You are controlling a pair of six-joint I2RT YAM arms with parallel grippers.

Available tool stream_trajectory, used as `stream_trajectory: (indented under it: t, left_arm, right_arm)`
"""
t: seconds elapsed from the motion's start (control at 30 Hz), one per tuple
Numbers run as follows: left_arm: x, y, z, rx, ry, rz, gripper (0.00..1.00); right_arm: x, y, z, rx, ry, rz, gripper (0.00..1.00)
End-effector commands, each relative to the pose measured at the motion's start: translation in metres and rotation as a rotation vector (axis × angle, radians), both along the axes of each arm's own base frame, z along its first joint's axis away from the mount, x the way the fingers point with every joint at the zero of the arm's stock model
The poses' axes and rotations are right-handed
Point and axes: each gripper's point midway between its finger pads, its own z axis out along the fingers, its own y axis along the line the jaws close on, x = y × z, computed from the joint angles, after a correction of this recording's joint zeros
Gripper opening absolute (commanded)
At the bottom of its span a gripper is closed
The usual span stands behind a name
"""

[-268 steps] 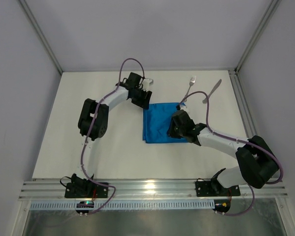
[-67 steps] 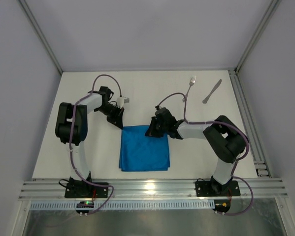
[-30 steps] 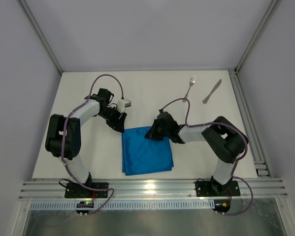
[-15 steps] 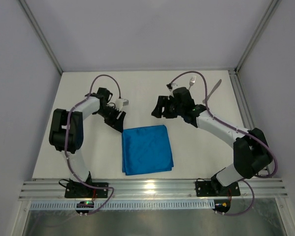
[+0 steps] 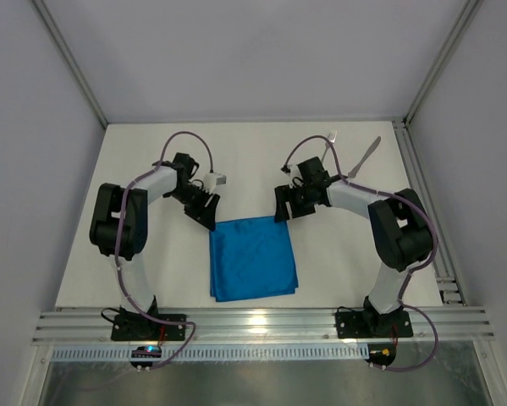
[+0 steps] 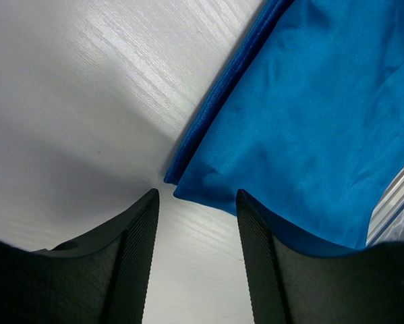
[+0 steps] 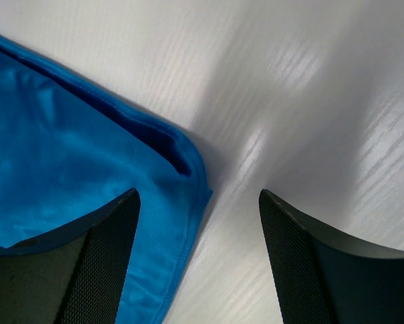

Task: Fold the napkin into a case and place the utensils inside
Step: Pick up the lower triangle-folded napkin from the center of the board.

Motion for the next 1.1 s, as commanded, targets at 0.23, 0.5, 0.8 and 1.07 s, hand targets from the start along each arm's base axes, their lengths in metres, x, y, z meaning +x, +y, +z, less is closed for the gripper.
stream_trajectory:
  t: [0.23, 0.5, 0.8, 1.07]
  left_arm:
    - [-0.003, -0.002, -0.016, 0.002, 0.040, -0.027, 0.40]
    - [-0.006, -0.005, -0.020, -0.025, 0.062, -0.048, 0.18]
    - [0.016, -0.006, -0.018, -0.005, 0.000, -0.026, 0.01]
    - [0.028, -0.002, -0.019, 0.019, -0.048, -0.053, 0.00]
  right_arm:
    - [0.000, 0.019, -0.025, 0.105, 0.109, 0.094, 0.69]
    - [-0.018, 0.013, -0.030, 0.137, 0.148, 0.115, 0.64]
    - [-0.046, 0.006, -0.032, 0.184, 0.207, 0.118, 0.64]
    - [-0.058, 0.008, -0.041, 0.222, 0.264, 0.088, 0.64]
